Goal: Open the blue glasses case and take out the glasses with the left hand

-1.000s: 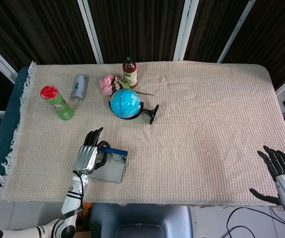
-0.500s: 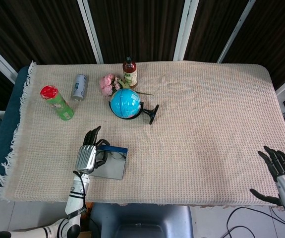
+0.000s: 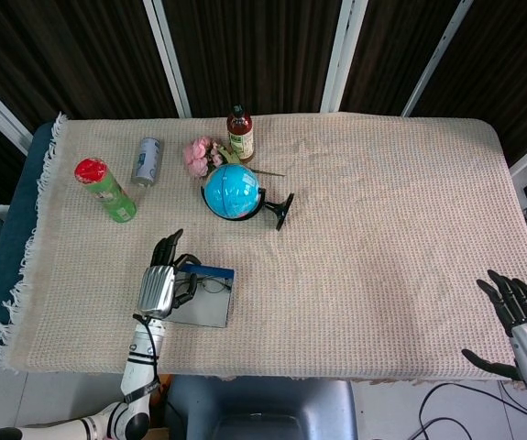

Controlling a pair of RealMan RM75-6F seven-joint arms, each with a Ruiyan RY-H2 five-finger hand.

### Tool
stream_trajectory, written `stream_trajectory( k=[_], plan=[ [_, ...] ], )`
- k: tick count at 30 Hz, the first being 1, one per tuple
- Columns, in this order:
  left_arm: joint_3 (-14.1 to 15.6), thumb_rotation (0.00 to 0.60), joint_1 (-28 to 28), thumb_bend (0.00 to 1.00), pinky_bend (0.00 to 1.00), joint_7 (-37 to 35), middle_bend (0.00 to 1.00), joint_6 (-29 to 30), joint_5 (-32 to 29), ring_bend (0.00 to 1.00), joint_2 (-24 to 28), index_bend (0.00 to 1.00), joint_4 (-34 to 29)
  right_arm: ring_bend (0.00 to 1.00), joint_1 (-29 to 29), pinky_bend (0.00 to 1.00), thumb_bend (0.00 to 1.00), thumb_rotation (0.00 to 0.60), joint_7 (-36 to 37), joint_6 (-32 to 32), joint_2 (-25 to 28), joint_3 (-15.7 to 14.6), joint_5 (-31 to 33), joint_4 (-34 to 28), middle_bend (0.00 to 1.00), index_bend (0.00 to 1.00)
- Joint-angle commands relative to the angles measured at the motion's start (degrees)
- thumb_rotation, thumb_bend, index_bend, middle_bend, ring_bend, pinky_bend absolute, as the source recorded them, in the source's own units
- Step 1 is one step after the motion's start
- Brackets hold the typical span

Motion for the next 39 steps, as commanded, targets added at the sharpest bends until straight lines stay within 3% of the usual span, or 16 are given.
stream_trajectory(
  k=[1,27,34,39],
  plan=[
    [-0.03,0.600,0.00,0.56,0.00,-0.18,0.00,-0.15,-0.08,0.00,-0.18,0.54,0.38,0.00,-0.01,0.00,0.18,0.600,0.03,0.01,0.02,0.00,0.02,0.00,0.00,0.00],
    [-0.16,0.600,-0.17,0.56,0.00,-2.88,0.00,-1.88,-0.41,0.00,-1.71,0.54,5.81,0.00,-0.16,0.00,0.18,0.600,0.59,0.40,0.06,0.01,-0.10,0.25,0.00,0.00],
    [-2.78,0.600,-1.48,0.56,0.00,-2.53,0.00,-2.37,-1.36,0.00,-0.85,0.54,6.97,0.00,-0.11,0.00,0.18,0.600,0.47,0.24,0.11,-0.02,-0.10,0.14,0.00,0.00],
    [-6.10,0.600,-3.75,0.56,0.00,-1.48,0.00,-5.97,-4.66,0.00,-0.15,0.52,9.13,0.00,-0.03,0.00,0.18,0.600,0.27,0.02,0.05,-0.02,-0.05,0.11,0.00,0.00]
  ],
)
